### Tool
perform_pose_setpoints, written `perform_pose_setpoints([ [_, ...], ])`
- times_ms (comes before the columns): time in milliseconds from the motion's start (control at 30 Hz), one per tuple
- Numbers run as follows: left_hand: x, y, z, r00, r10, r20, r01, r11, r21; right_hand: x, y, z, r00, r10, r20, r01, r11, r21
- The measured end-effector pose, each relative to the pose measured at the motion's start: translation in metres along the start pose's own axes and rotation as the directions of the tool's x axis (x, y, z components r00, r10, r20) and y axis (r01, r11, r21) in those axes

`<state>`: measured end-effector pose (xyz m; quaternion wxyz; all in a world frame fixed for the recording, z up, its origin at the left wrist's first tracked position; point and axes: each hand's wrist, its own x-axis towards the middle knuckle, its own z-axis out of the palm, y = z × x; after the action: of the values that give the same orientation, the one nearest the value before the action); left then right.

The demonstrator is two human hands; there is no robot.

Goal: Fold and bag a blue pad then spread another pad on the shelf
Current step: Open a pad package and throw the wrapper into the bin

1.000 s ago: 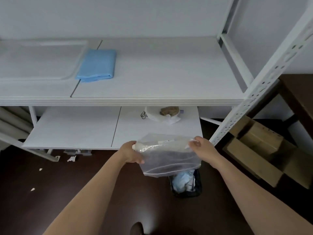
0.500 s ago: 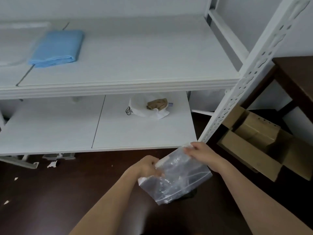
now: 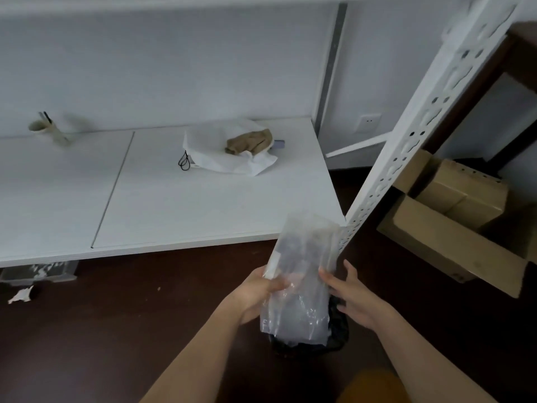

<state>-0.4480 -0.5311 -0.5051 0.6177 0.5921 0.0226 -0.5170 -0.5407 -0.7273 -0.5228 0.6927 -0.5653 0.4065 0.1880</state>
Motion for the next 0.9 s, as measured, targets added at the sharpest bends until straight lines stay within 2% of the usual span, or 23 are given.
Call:
perform_pose_setpoints([
  [133, 0.038, -0.041, -0.015, 0.999, -0.043, 0.020, 0.044, 0.999, -0.024, 0.047, 0.038, -0.007, 0.999, -0.036, -0.017, 0.037, 0.999, 0.023],
  [267, 0.084, -0.083, -0.028, 0.996, -0.077, -0.036, 0.078, 0.997, 0.026, 0.094, 0.070, -0.009, 0.983, -0.121, -0.141, 0.121, 0.993, -0.013],
  [367, 0.118, -0.118, -0.032, 0.994, -0.049, -0.097, 0.056, 0.996, 0.067, 0.122, 0.094, -0.007, 0.929, -0.226, -0.294, 0.176, 0.967, -0.186],
  [433, 0.136, -0.137, -0.030, 0.984, 0.041, -0.172, 0.001, 0.971, 0.239, 0.135, 0.106, -0.005, 0.845, -0.368, -0.388, 0.229, 0.905, -0.359],
  [467, 0.143, -0.148, -0.028, 0.968, 0.140, -0.211, -0.054, 0.928, 0.368, 0.142, 0.116, -0.003, 0.783, -0.465, -0.413, 0.264, 0.850, -0.456],
  [500, 0.150, -0.158, -0.028, 0.936, 0.267, -0.229, -0.112, 0.843, 0.526, 0.150, 0.124, -0.001, 0.711, -0.574, -0.407, 0.277, 0.760, -0.588],
  [533, 0.156, -0.167, -0.029, 0.900, 0.382, -0.208, -0.139, 0.705, 0.696, 0.157, 0.133, 0.001, 0.658, -0.656, -0.370, 0.248, 0.653, -0.716],
  [567, 0.161, -0.176, -0.031, 0.865, 0.473, -0.168, -0.111, 0.507, 0.855, 0.162, 0.141, 0.002, 0.626, -0.719, -0.302, 0.215, 0.532, -0.819],
  [633, 0.168, -0.192, -0.035, 0.833, 0.547, -0.078, 0.024, 0.105, 0.994, 0.168, 0.158, 0.002, 0.636, -0.763, -0.114, 0.206, 0.311, -0.928],
  [667, 0.169, -0.198, -0.036, 0.841, 0.539, -0.047, 0.054, 0.002, 0.999, 0.169, 0.165, 0.002, 0.663, -0.748, -0.030, 0.218, 0.231, -0.948],
  [700, 0.170, -0.203, -0.037, 0.860, 0.509, -0.028, 0.061, -0.047, 0.997, 0.171, 0.171, 0.002, 0.691, -0.721, 0.043, 0.233, 0.166, -0.958],
  [767, 0.170, -0.210, -0.038, 0.900, 0.437, -0.003, 0.039, -0.074, 0.996, 0.172, 0.180, 0.000, 0.779, -0.619, 0.100, 0.235, 0.141, -0.962],
  [833, 0.170, -0.212, -0.038, 0.920, 0.390, 0.030, 0.007, -0.094, 0.996, 0.176, 0.183, 0.000, 0.837, -0.538, 0.100, 0.211, 0.148, -0.966],
  [900, 0.172, -0.212, -0.039, 0.935, 0.353, 0.046, -0.013, -0.096, 0.995, 0.182, 0.183, 0.000, 0.890, -0.454, 0.053, 0.175, 0.232, -0.957],
])
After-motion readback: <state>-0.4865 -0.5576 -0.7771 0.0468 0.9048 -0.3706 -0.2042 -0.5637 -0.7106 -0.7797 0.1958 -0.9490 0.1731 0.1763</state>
